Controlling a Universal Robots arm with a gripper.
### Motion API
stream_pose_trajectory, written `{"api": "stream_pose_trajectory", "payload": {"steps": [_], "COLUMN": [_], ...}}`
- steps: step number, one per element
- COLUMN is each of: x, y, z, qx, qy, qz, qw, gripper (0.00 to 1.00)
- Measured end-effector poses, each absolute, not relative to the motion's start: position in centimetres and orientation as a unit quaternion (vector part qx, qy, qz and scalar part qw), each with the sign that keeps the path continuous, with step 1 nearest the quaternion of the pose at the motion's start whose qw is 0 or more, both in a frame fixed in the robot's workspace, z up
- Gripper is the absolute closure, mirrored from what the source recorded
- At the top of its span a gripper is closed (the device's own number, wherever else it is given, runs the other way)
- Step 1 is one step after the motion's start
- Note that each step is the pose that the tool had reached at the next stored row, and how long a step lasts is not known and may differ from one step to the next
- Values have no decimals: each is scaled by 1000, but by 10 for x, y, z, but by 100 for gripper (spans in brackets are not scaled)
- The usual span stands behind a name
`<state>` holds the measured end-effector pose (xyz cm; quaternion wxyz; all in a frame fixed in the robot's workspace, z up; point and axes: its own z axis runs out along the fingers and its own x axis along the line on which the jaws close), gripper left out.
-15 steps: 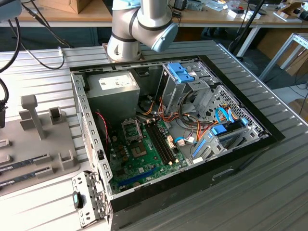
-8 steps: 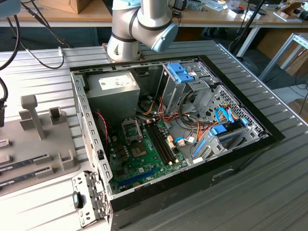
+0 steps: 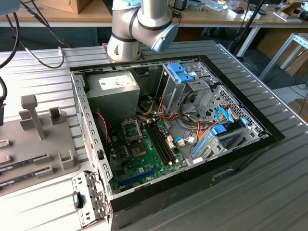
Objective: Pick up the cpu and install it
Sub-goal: 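Pick up the cpu and move it towards the insertion slot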
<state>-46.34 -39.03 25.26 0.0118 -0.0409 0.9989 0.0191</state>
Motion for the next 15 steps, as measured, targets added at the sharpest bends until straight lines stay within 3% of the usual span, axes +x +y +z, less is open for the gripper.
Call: {"api": "stream_pose_trajectory", "payload": {"steps": [15], "x": [-463], "y": [-390], "z": [258], "qx": [-41], "qy": [999], "qz": [19], "qw": [12], "gripper": [53]}}
